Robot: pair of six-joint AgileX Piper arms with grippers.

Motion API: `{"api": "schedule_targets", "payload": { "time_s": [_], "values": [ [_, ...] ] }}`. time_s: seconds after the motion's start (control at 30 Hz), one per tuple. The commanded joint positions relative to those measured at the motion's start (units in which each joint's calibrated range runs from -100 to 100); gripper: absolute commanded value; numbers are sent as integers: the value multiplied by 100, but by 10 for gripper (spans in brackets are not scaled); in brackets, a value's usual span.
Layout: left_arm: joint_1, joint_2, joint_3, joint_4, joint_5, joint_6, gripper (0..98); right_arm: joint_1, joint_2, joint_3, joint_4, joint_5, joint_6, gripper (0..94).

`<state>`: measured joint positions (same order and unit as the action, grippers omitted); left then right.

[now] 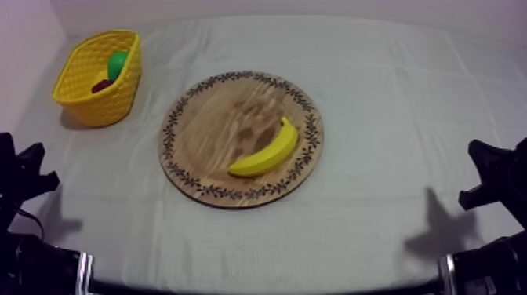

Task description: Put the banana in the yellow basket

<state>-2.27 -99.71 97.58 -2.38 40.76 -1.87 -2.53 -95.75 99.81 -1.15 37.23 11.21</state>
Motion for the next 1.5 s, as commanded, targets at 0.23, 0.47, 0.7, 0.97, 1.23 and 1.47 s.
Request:
{"api": "schedule_targets", "payload": {
  "time_s": [0.23,0.47,0.7,0.97,1.23,1.47],
  "values": [
    [28,-12,164,65,-494,32,0,0,0,-3,0,3,0,3],
    [66,-12,160,61,-494,65,0,0,0,-3,0,3,1,3],
    [143,-12,153,59,-494,84,0,0,0,-3,0,3,0,3],
    [206,190,33,-74,-623,137,0,0,0,-3,0,3,0,3],
    [357,1209,-918,-100,-677,250,0,0,0,-3,0,3,0,3],
    [572,2518,-2111,-123,-660,271,0,0,0,-3,0,3,0,3]
  ]
}}
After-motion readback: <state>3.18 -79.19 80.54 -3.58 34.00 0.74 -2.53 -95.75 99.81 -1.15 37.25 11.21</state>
